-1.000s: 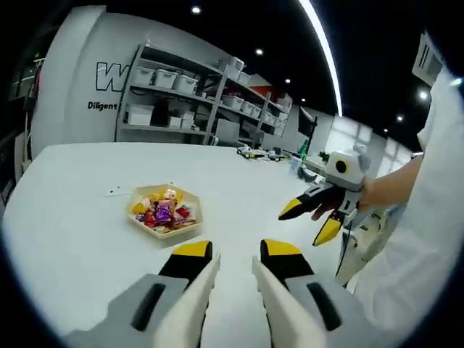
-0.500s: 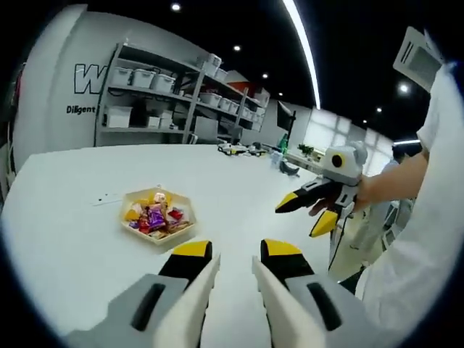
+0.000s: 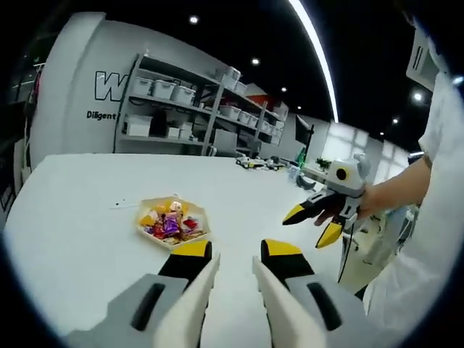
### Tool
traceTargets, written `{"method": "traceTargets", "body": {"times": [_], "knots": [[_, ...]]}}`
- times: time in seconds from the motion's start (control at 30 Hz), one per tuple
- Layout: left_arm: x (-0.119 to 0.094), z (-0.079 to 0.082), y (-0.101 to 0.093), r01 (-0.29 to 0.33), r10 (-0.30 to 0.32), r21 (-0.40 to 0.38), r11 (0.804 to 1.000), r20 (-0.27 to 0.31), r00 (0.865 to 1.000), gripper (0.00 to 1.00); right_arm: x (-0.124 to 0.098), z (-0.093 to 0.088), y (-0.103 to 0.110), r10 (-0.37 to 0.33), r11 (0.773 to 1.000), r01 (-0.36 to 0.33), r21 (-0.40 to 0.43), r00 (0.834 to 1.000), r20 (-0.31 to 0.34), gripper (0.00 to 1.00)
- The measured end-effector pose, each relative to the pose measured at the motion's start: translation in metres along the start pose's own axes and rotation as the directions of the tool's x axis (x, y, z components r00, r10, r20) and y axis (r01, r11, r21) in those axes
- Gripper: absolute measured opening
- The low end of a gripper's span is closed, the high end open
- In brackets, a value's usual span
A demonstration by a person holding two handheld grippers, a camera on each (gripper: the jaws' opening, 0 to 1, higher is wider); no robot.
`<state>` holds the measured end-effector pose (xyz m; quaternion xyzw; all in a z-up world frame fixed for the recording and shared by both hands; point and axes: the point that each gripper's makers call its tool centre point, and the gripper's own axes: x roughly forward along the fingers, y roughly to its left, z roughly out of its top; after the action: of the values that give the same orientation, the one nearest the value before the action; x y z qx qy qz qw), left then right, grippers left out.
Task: Place the target food into the container with the food tongs after gripping and lifting it, then release it inside without dropping or visibly crushing the food.
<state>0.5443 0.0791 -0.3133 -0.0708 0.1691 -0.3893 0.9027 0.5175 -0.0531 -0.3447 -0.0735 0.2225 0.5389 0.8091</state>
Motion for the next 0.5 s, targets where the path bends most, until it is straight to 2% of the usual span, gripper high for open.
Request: {"method": "traceTargets", "body": {"times": [0.07, 0.1, 0.13, 0.23, 0.3, 0.4, 0.5], "knots": [[-0.003, -0.003, 0.002, 0.038, -0.038, -0.036, 0.999, 0.000, 0.999, 0.24, 0.002, 0.000, 0.000, -0.065, 0.997, 0.065, 0.031, 0.998, 0.005, 0.45], [-0.007, -0.006, 0.004, 0.045, -0.046, -0.020, 0.999, -0.020, 0.999, 0.24, 0.005, 0.001, 0.006, -0.072, 0.996, 0.071, 0.058, 0.997, 0.013, 0.45], [-0.012, -0.005, 0.003, 0.074, -0.074, -0.012, 0.997, -0.017, 0.997, 0.24, 0.007, 0.001, 0.010, -0.077, 0.996, 0.077, 0.050, 0.997, 0.008, 0.45], [-0.020, -0.008, 0.006, 0.099, -0.099, -0.008, 0.995, -0.042, 0.994, 0.24, 0.014, 0.006, 0.014, -0.123, 0.990, 0.122, 0.072, 0.992, 0.013, 0.45], [-0.024, -0.005, 0.007, 0.103, -0.103, -0.001, 0.995, -0.042, 0.994, 0.24, 0.016, 0.012, 0.017, -0.132, 0.989, 0.129, 0.072, 0.991, 0.031, 0.45], [-0.025, 0.001, 0.011, 0.085, -0.085, 0.010, 0.996, -0.022, 0.996, 0.24, 0.019, 0.012, 0.018, -0.116, 0.992, 0.115, 0.049, 0.993, 0.025, 0.45], [-0.017, 0.003, 0.015, 0.057, -0.056, 0.023, 0.998, -0.009, 0.998, 0.24, 0.018, 0.014, 0.008, -0.093, 0.995, 0.091, 0.033, 0.994, 0.049, 0.45]]}}
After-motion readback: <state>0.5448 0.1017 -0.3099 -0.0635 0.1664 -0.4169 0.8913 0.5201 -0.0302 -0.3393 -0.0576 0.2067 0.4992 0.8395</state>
